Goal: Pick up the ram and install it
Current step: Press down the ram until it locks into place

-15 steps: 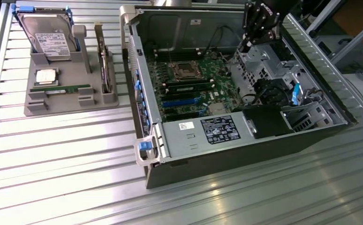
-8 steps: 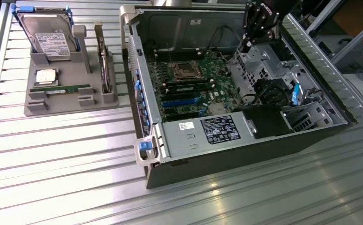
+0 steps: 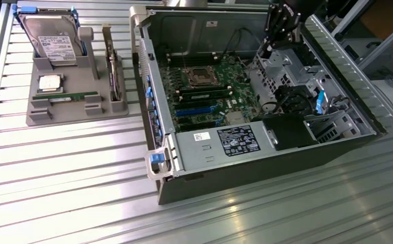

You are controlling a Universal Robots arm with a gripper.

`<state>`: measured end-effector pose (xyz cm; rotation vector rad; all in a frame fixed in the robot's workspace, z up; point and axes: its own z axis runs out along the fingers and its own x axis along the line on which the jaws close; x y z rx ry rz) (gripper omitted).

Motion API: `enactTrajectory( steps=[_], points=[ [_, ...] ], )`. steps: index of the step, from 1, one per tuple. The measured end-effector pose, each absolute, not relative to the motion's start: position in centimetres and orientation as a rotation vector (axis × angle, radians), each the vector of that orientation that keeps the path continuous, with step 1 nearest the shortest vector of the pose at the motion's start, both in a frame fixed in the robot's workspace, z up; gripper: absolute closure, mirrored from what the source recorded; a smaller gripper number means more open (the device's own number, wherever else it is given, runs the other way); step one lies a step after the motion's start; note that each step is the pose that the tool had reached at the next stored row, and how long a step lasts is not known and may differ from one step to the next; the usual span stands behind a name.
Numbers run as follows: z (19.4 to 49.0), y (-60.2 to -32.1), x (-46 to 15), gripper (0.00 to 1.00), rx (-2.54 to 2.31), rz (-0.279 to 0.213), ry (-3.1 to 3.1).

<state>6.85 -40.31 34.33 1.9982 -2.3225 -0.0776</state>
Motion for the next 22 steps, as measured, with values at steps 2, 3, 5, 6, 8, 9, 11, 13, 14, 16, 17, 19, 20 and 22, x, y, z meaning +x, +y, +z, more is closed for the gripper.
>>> enactTrajectory(
  steps=[2,3,5,6,8,9,11,13,14,16,17,19,20,22],
  points=[
    [34.32,-40.31,6.85,0.89,1.968,-0.074,-2.346],
    [34.32,-40.31,6.85,0.89,1.948,-0.071,-2.36],
    [34.32,-40.31,6.85,0.89,1.93,-0.069,-2.373],
    [34.32,-40.31,6.85,0.89,1.922,-0.068,-2.379],
    [34.32,-40.31,6.84,0.89,1.905,-0.067,-2.392],
    [34.32,-40.31,6.84,0.89,1.896,-0.067,-2.398],
    [34.31,-40.3,6.84,0.89,1.875,-0.067,-2.415],
    [34.31,-40.31,6.85,0.89,1.843,-0.069,-2.44],
    [34.31,-40.31,6.85,0.89,1.825,-0.069,-2.454],
    [34.31,-40.31,6.84,0.89,1.806,-0.069,-2.468],
    [34.3,-40.31,6.85,0.89,1.798,-0.069,-2.473],
    [34.3,-40.31,6.85,0.89,1.77,-0.069,-2.493],
    [34.3,-40.31,6.85,0.89,1.76,-0.068,-2.5],
    [34.3,-40.31,6.85,0.89,1.728,-0.067,-2.521]
  ],
)
